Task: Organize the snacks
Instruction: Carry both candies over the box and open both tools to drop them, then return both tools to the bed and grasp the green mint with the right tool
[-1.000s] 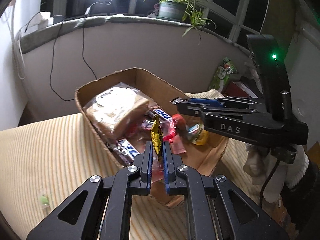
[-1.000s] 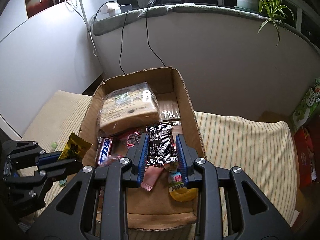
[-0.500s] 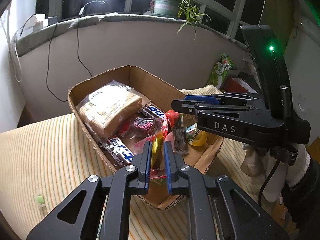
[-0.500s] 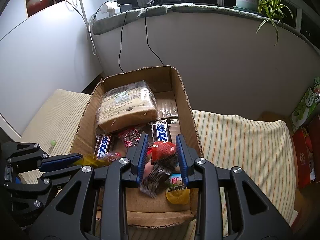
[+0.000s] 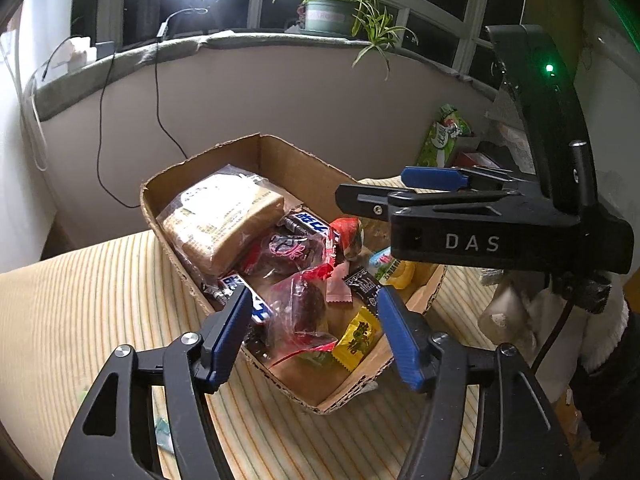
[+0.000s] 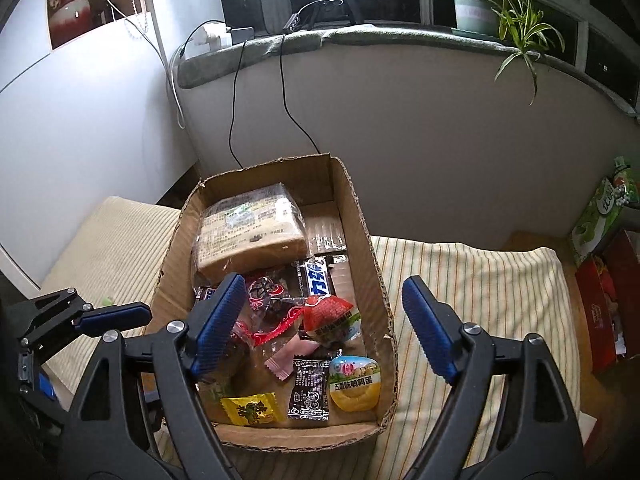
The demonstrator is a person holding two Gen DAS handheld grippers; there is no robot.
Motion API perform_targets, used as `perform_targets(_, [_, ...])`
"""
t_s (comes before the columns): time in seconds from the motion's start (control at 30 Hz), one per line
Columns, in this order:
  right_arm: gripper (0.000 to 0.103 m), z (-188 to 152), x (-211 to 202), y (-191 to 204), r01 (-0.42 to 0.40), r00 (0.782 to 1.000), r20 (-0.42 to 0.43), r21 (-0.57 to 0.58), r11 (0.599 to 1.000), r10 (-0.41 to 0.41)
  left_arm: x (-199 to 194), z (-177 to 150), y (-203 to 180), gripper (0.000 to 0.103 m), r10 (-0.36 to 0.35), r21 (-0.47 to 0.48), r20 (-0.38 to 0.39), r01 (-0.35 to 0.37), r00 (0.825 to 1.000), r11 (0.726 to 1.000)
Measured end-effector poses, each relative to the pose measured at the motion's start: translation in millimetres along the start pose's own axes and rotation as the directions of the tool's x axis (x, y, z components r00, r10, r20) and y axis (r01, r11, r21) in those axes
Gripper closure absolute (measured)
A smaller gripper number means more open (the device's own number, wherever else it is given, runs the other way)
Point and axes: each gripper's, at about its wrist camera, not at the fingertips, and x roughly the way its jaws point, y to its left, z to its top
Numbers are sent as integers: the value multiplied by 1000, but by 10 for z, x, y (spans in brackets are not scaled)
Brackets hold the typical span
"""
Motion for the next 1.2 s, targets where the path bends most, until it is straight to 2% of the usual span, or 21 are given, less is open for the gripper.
perform_targets(0.37, [20, -8, -122, 100, -3, 1000, 10, 3, 1000, 3, -167, -21, 68, 38, 3, -14, 23, -2, 1000, 1000])
perform_targets(0.67, [19, -22, -367, 319, -19, 998, 58, -14, 1000, 20, -367, -66, 150, 38, 7, -25, 53, -6, 999, 1000])
perform_targets(0.97, [20, -132, -559, 599, -61, 994, 83, -46, 997, 65, -593, -203, 447, 38, 49, -74, 74, -43, 996, 996])
perform_targets(1.2, [20, -275, -677, 854, -115, 988, 91, -84, 990, 122, -780, -407, 841, 38, 97, -146, 72, -86, 993, 986])
